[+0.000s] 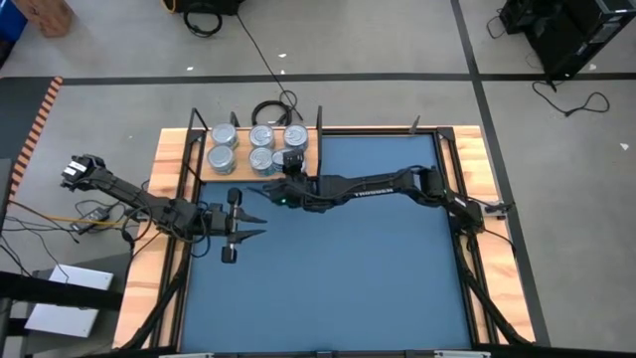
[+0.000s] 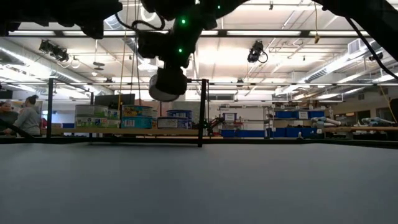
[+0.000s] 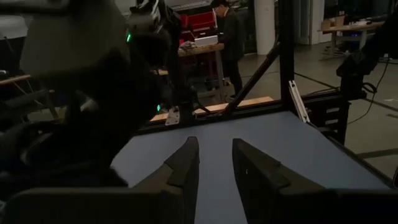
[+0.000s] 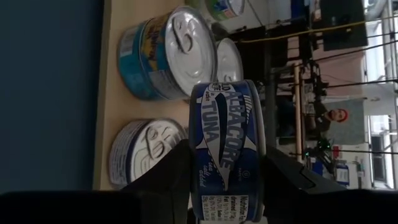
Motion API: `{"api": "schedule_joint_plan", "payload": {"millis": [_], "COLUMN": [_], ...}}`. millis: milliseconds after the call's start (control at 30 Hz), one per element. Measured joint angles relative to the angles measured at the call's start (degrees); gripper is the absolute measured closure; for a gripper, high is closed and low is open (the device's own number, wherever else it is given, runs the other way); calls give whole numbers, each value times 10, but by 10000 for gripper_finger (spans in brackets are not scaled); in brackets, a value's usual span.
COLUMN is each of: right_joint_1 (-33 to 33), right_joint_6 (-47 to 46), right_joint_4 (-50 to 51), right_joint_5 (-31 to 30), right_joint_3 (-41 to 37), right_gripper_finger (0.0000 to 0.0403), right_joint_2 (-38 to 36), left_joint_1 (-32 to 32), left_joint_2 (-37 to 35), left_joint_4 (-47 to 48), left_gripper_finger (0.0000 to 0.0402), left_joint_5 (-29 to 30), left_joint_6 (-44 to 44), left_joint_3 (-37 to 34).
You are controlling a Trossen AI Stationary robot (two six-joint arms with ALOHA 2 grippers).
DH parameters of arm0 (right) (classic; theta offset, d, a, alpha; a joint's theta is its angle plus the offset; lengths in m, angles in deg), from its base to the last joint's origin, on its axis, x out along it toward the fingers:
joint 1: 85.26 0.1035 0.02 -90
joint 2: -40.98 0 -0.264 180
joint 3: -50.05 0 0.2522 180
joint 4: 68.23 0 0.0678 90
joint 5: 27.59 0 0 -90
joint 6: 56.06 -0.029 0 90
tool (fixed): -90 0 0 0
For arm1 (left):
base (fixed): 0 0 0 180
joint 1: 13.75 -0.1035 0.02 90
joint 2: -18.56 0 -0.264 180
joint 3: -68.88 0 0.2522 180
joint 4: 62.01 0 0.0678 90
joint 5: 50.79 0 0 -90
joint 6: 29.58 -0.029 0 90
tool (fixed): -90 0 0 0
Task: Stack canned seafood by type on shelf
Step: Stack the blue tuna can on top of the other blue tuna can on the shelf
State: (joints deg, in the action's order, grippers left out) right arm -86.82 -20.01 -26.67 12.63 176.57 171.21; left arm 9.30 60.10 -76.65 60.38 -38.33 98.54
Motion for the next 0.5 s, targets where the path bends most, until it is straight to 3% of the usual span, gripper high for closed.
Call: {"api": "schedule_joint_plan", "payload": {"millis": [367,500], "right_joint_1": [-27,-32], "right_joint_6": [21,15], "right_joint_4": [-41,-48], "right_joint_5": [13,16], "right_joint_3": [-38,-50], "right_gripper_finger": [257,257], "right_joint_2": [0,0], "left_joint_1": [0,0], "left_joint_2": [0,0], "left_joint_4": [0,13], "left_gripper_finger": [303,305], "left_joint_5": [5,72], "left_joint_6": [8,17], "left_joint_3": [0,0]}}
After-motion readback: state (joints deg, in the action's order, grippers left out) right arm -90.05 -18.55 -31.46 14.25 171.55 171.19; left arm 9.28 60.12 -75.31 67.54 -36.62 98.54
